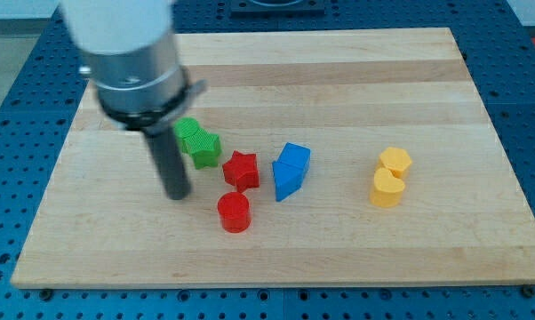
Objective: Push the green circle along with green star to the red star
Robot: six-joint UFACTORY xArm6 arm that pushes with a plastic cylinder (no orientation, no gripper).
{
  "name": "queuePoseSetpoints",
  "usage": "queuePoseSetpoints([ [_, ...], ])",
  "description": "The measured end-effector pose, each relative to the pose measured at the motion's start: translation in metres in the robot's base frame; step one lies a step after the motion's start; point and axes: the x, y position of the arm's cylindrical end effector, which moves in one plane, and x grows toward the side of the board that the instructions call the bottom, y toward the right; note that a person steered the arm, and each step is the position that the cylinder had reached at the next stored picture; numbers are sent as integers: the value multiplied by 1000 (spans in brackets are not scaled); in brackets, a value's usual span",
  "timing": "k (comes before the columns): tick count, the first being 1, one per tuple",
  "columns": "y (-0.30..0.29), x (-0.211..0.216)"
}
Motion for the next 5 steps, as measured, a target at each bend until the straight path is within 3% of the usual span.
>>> queuePoseSetpoints([
  [1,-25,2],
  [2,-31,-67],
  [3,-31,-197],
  [4,-30,-235],
  [5,-11,-203],
])
